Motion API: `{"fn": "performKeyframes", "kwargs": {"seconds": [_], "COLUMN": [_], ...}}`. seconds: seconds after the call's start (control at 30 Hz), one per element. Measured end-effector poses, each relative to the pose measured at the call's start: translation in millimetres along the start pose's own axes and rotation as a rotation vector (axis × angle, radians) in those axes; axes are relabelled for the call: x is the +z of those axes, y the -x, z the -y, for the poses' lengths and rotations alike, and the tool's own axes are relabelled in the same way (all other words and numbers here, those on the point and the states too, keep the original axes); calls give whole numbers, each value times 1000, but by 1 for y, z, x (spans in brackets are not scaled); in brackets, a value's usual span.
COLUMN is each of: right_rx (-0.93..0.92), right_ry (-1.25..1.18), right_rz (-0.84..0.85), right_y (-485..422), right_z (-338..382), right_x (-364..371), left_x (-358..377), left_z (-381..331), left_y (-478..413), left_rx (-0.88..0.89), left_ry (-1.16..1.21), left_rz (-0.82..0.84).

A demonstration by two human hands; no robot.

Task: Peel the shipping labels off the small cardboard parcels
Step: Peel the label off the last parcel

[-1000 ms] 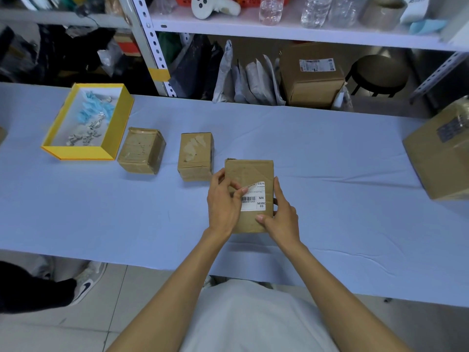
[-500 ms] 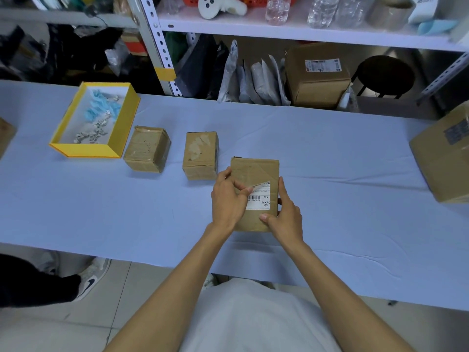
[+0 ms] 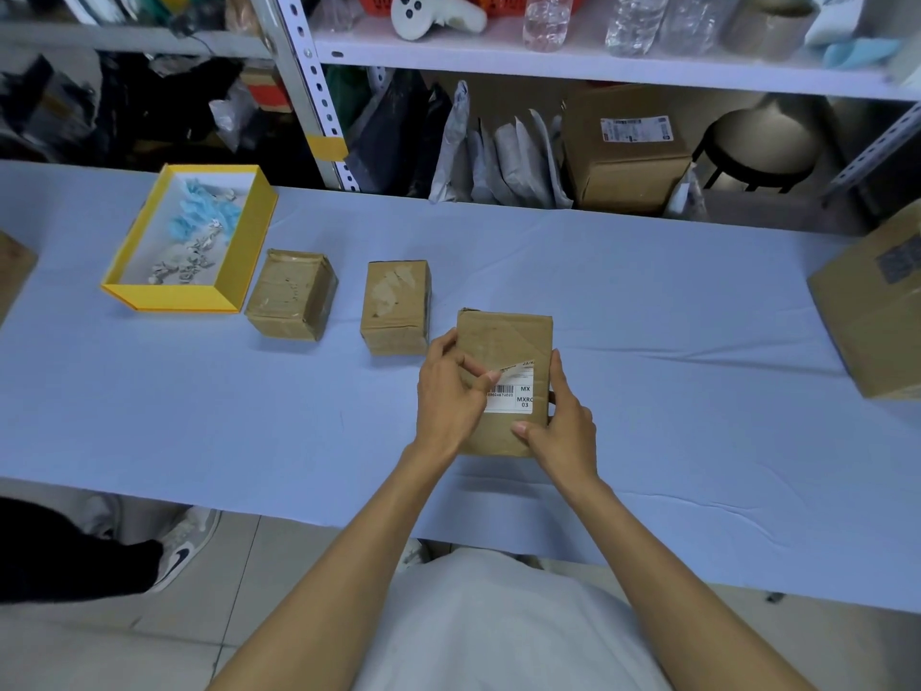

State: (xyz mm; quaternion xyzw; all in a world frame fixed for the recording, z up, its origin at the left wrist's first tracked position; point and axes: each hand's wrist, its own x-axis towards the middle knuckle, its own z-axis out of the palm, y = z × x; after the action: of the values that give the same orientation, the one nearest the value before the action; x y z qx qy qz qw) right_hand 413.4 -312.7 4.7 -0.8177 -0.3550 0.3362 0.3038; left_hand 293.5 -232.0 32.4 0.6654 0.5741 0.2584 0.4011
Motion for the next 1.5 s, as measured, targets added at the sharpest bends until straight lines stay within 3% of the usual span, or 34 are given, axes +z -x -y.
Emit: {"fn": "performKeyframes", "kwargs": {"seconds": [0.2,0.63,0.93,1.5], "right_rx": [10,10,-3,24], "right_ry": [3,17,30,22], "right_rz": [3,6,-16,-7], "right_y": [0,4,6,3], "right_z": [3,7,9,10], "right_x": [-1,-5,-4,-4], "left_x": [2,-1,-3,-7], "left_z": [10,13,-2,6], "left_y": [8,3,8,1], "left_rx": [139,100,23,3], "left_ry": [16,38,210,164], "left_rz": [-45,-10,40,3]}}
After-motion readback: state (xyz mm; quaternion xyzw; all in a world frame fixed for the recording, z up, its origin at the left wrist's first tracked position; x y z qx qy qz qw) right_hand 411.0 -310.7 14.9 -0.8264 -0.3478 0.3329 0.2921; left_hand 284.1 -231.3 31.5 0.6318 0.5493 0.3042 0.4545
